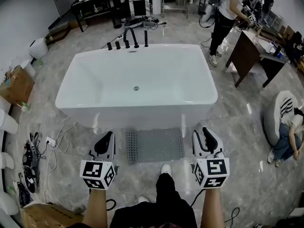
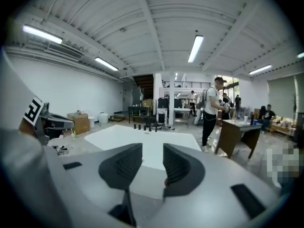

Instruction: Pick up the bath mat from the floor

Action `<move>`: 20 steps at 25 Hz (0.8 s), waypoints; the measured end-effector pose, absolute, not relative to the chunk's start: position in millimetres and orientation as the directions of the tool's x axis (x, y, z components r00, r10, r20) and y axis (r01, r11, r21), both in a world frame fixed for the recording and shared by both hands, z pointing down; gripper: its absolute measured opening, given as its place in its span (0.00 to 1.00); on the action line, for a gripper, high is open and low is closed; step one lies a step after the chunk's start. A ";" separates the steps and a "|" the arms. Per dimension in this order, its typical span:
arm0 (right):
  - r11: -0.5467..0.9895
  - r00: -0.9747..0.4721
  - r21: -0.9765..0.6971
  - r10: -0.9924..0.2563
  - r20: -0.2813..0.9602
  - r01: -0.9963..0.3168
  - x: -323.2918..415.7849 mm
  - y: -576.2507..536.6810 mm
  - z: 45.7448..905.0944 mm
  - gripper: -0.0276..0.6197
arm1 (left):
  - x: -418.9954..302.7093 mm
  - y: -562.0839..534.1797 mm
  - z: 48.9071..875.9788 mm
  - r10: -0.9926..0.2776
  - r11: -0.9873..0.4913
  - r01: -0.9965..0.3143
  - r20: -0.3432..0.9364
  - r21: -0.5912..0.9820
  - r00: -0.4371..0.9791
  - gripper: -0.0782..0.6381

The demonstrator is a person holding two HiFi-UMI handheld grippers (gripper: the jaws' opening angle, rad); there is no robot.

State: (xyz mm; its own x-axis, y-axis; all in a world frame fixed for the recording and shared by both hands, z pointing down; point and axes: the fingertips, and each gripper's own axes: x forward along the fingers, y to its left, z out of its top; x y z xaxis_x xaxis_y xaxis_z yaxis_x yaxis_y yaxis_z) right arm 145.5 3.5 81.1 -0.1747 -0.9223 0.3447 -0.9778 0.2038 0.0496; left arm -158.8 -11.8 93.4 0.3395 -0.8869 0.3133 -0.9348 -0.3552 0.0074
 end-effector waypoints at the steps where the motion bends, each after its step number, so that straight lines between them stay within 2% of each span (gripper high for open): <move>1: 0.208 -0.180 0.039 -0.914 0.363 -0.977 154.1 -10.6 91.4 0.24 | -154.8 -24.4 102.9 -0.882 -0.351 -0.936 0.330 0.013 0.336 0.12; 5: 0.233 -0.207 0.007 -0.876 0.436 -0.972 181.2 -61.2 134.3 0.26 | -140.7 -70.3 134.2 -0.870 -0.325 -0.944 0.373 0.061 0.324 0.12; 8: 0.262 -0.233 -0.013 -0.833 0.502 -0.965 191.9 -89.9 171.0 0.29 | -137.8 -89.4 169.0 -0.842 -0.312 -0.949 0.452 0.037 0.294 0.13; 9: 0.266 -0.237 -0.019 -0.820 0.521 -0.964 194.7 -96.3 181.7 0.29 | -137.4 -92.1 181.3 -0.829 -0.307 -0.951 0.480 0.041 0.288 0.17; 10: 0.269 -0.239 -0.025 -0.807 0.539 -0.963 196.9 -101.6 192.2 0.30 | -136.7 -94.0 193.2 -0.815 -0.301 -0.952 0.504 0.052 0.286 0.27; 11: 0.272 -0.243 -0.031 -0.794 0.558 -0.962 198.0 -105.3 202.8 0.31 | -136.5 -94.9 204.9 -0.803 -0.296 -0.953 0.525 0.063 0.284 0.32; 16: 0.287 -0.255 -0.053 -0.732 0.631 -0.956 199.6 -102.0 267.3 0.37 | -142.9 -86.8 282.5 -0.735 -0.275 -0.959 0.628 0.065 0.253 0.33; 20: 0.290 -0.252 -0.060 -0.689 0.680 -0.955 199.4 -91.8 353.4 0.39 | -154.9 -82.8 369.0 -0.711 -0.246 -0.966 0.664 0.074 0.232 0.36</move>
State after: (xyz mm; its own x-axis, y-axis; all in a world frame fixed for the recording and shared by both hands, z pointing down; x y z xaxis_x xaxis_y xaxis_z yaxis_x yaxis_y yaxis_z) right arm 199.4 -91.8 353.4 -0.2518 -0.6886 0.6800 -0.9552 0.2898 -0.0602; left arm -154.9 -82.8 369.0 0.2321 -0.7106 0.6642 -0.9664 -0.2462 0.0743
